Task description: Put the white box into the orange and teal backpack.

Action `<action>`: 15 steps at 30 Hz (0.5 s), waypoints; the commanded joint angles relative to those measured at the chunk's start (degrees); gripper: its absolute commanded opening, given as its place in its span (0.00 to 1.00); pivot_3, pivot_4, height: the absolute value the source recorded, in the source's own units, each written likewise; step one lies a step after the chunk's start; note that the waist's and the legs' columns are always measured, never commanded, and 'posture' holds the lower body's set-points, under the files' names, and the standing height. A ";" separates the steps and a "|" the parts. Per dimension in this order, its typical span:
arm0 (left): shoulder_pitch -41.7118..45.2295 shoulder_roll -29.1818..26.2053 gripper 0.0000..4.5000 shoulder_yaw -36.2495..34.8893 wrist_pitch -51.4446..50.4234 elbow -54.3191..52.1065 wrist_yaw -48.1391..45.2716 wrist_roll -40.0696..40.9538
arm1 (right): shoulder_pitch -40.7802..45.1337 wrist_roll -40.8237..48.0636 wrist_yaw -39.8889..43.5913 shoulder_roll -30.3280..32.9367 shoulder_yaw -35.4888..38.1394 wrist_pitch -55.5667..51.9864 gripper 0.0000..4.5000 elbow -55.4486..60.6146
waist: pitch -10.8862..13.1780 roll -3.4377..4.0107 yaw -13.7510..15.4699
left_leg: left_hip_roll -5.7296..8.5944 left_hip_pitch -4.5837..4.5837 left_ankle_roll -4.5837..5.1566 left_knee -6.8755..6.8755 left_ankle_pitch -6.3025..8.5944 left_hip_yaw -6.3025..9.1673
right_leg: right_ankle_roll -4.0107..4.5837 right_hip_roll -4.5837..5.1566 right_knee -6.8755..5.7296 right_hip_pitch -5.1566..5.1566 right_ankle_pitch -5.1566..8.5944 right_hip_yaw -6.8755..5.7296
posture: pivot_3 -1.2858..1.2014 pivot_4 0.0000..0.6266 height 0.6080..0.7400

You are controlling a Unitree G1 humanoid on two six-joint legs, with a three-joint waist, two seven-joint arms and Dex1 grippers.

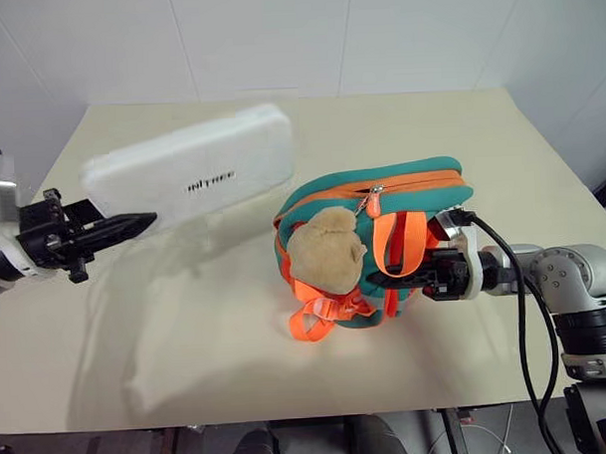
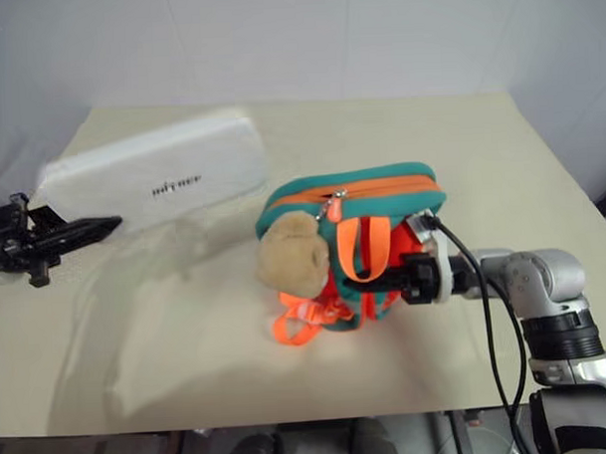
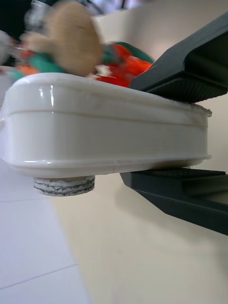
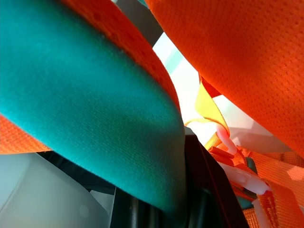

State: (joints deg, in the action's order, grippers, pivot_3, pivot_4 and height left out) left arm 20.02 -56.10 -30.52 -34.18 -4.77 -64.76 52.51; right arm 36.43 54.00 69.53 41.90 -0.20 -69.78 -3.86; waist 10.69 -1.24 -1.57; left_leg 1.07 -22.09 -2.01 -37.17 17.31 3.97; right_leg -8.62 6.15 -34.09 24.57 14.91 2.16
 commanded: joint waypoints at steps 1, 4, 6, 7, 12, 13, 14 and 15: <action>0.36 0.41 0.31 -3.18 -4.59 -6.21 2.11 7.46 | 1.43 -0.85 1.42 -0.46 -0.74 0.84 0.12 -0.57 | 0.00 0.00 0.01 | 0.00 0.00 0.00 0.00 0.00 0.01 | 0.00 0.00 0.00 0.00 0.00 0.00 | 0.52 0.24 1.00; -0.39 0.25 0.31 -2.20 -7.10 -9.95 2.76 9.75 | 2.05 -1.44 2.02 -0.66 -1.32 1.19 0.12 -1.24 | 0.00 0.00 0.01 | 0.00 0.00 0.00 0.00 0.00 0.01 | 0.00 0.00 0.00 0.00 0.00 0.00 | 0.52 0.24 1.00; -0.85 0.08 0.31 -1.51 -7.71 -11.32 2.73 9.79 | 2.20 -1.78 2.36 -0.71 -1.54 1.37 0.12 -1.44 | 0.00 0.00 -0.05 | 0.00 0.01 -0.01 0.00 0.00 0.01 | 0.00 -0.01 -0.01 0.00 0.00 0.00 | 0.52 0.24 1.00; -1.13 -0.03 0.31 -1.08 -7.55 -11.71 2.49 9.16 | 2.25 -1.90 2.51 -0.71 -1.63 1.46 0.12 -1.53 | 0.00 0.00 -0.05 | 0.00 0.01 -0.01 0.00 -0.01 0.01 | 0.00 -0.02 -0.02 0.00 0.00 0.01 | 0.52 0.24 1.00; -1.81 -0.96 0.31 1.95 -1.23 -9.44 -0.44 0.52 | 2.34 -2.35 3.37 -0.38 -1.52 1.42 0.12 -1.59 | 0.00 0.00 0.02 | -0.01 0.04 -0.06 -0.02 -0.03 0.01 | 0.01 -0.07 -0.08 0.00 0.00 0.01 | 0.52 0.24 1.00; -1.54 -0.95 0.31 2.91 1.13 -8.34 -1.00 -1.90 | 2.39 -2.38 3.61 -0.16 -1.44 1.32 0.12 -1.57 | 0.00 0.00 0.03 | -0.01 0.04 -0.06 -0.02 -0.04 0.01 | 0.02 -0.07 -0.08 -0.01 0.00 0.01 | 0.52 0.24 1.00; -1.31 -0.87 0.31 3.54 2.77 -7.56 -1.42 -3.48 | 2.42 -2.43 3.78 -0.02 -1.37 1.24 0.12 -1.55 | 0.00 0.00 0.03 | -0.01 0.04 -0.07 -0.03 -0.04 0.00 | 0.02 -0.07 -0.08 -0.02 0.00 0.01 | 0.52 0.24 1.00; -0.83 -0.81 0.31 4.50 5.14 -6.14 -2.17 -5.56 | 2.45 -2.42 4.37 0.50 -1.40 1.12 0.12 -1.33 | 0.00 0.00 0.05 | -0.01 0.06 -0.07 -0.03 -0.04 0.00 | 0.03 -0.07 -0.08 -0.02 -0.01 0.01 | 0.52 0.24 1.00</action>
State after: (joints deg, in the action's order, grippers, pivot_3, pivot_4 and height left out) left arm 18.59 -56.00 -27.02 -32.79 -12.55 -66.13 51.40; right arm 37.94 51.35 72.47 41.29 -2.02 -68.67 -6.04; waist 10.69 -1.24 -1.52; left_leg 1.06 -22.03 -2.08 -37.20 17.27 3.97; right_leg -8.59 6.07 -34.16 24.54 14.90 2.17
